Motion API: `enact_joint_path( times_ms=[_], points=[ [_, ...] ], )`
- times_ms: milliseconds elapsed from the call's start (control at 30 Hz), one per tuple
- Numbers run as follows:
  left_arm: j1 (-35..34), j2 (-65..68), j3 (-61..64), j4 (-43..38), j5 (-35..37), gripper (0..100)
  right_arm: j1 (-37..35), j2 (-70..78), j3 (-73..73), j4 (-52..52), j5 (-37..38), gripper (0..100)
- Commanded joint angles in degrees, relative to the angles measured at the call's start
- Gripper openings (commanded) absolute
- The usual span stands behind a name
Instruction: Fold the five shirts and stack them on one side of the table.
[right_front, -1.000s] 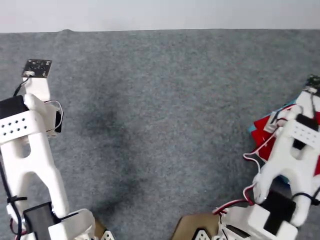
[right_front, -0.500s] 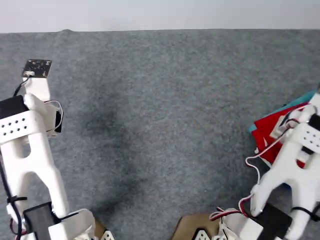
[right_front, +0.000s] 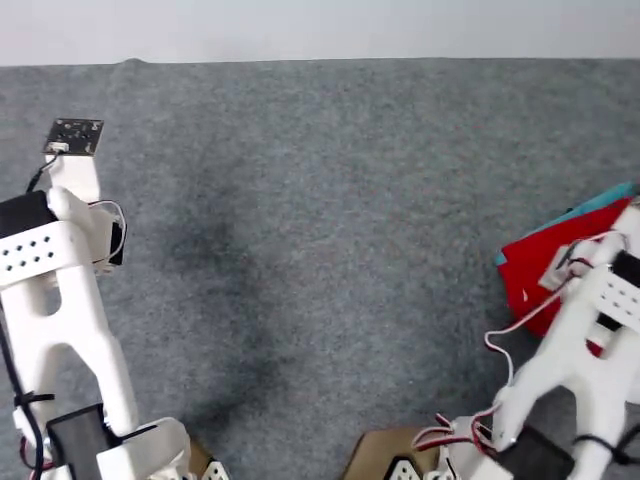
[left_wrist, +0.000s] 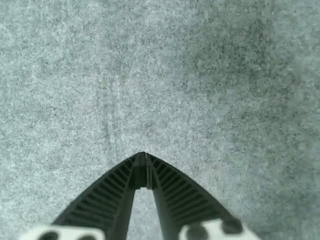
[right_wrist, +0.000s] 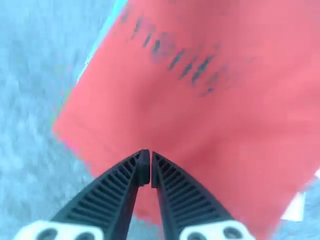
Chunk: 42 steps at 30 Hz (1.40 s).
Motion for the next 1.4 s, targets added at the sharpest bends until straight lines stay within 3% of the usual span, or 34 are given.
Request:
enact_joint_path(
  times_ms=[0, 400, 567, 733, 900, 1100, 1367],
  points=[
    [0.35, -2.73, -0.66, 1.67, -0.26, 0, 3.82, -4.88, -5.71, 0.48, 3.43, 1.3],
    [0.18, -2.73, -0.66, 1.93, -0.18, 0, 14.02, 9.45, -1.32, -16.04, 9.58, 1.1],
    [0.44, -2.73, -0.66, 3.08, -0.44, 0, 15.52, 15.6, -2.2, -16.92, 9.58, 1.1],
    [0.44, -2.73, -0.75, 3.08, -0.26, 0, 14.9, 10.42, -4.75, -13.49, 9.14, 1.0],
    [0.53, -2.73, -0.75, 3.69, 0.35, 0, 9.8, 2.07, -5.45, -8.48, 9.14, 1.0],
    [0.53, -2.73, -5.32, 9.67, 8.35, 0, 2.68, -8.4, -5.36, -3.21, 9.14, 1.0],
    [4.31, -11.16, -13.49, 9.41, 16.7, 0, -8.22, -18.33, -1.76, 8.75, 7.03, 1.0]
  ],
)
